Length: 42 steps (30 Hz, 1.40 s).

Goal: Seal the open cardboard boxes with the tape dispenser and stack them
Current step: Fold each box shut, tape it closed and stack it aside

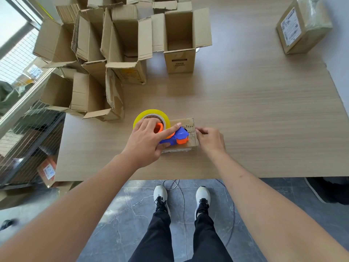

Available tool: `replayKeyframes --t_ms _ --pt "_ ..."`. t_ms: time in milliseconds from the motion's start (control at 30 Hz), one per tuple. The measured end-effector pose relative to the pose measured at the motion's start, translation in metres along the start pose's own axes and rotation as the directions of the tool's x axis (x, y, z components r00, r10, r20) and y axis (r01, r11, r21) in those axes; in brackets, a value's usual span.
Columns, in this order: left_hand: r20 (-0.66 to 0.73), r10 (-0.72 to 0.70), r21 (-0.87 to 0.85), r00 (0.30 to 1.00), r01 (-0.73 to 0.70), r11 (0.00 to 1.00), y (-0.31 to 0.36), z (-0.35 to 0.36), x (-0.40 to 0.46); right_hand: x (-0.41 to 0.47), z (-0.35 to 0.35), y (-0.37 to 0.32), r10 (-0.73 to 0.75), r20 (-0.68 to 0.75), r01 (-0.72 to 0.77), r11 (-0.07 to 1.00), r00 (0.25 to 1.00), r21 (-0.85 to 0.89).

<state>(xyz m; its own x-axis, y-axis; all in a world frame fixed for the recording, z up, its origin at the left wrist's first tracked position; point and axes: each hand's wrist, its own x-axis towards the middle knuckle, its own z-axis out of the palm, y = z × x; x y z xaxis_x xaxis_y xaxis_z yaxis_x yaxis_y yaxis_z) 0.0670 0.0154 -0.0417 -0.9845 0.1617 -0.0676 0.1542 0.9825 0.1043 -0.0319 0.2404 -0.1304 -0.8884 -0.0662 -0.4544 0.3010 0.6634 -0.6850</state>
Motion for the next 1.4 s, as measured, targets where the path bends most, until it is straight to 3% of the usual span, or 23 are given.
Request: replayKeyframes --t_ms 133,200,267,367,533,667,767,967,1133,1400 --pt "-0.002 0.014 0.007 1.000 -0.014 1.000 0.000 0.001 0.000 -0.009 -0.006 -0.003 0.060 -0.036 -0.059 0.998 0.998 0.015" --pt "-0.015 0.016 0.007 1.000 -0.016 1.000 0.000 -0.001 0.000 -0.015 -0.001 -0.011 -0.046 -0.098 0.055 0.994 0.994 0.096" --pt "-0.012 0.014 0.006 1.000 -0.014 1.000 0.001 -0.002 0.000 -0.023 0.007 -0.022 -0.153 -0.125 0.184 0.937 0.980 0.298" --pt "0.015 0.016 0.008 1.000 -0.016 1.000 0.002 -0.006 0.001 -0.035 0.021 -0.023 -0.272 -0.013 0.248 0.857 0.962 0.452" --pt "0.095 0.049 0.028 0.994 -0.052 0.998 0.001 -0.023 0.009 -0.039 0.033 -0.020 -0.259 0.027 0.205 0.822 0.966 0.531" --pt "0.156 0.093 0.017 0.983 -0.096 0.995 -0.002 -0.046 0.023 -0.042 0.034 -0.022 -0.264 -0.016 0.238 0.839 0.964 0.490" --pt "0.277 0.098 -0.058 0.956 -0.085 0.995 -0.001 -0.060 0.035 -0.044 0.033 -0.023 -0.279 -0.042 0.268 0.859 0.960 0.436" --pt "0.389 0.128 -0.174 0.912 -0.064 0.983 -0.004 -0.067 0.042 -0.044 0.028 -0.023 -0.248 0.006 0.223 0.884 0.969 0.412" --pt "0.534 0.158 -0.237 0.831 -0.033 0.971 -0.011 -0.079 0.052 -0.042 0.029 -0.025 -0.260 0.029 0.227 0.888 0.965 0.399" --pt "0.639 0.134 -0.225 0.757 0.017 0.974 -0.027 -0.089 0.059 -0.039 0.032 -0.027 -0.267 0.018 0.253 0.929 0.964 0.269"
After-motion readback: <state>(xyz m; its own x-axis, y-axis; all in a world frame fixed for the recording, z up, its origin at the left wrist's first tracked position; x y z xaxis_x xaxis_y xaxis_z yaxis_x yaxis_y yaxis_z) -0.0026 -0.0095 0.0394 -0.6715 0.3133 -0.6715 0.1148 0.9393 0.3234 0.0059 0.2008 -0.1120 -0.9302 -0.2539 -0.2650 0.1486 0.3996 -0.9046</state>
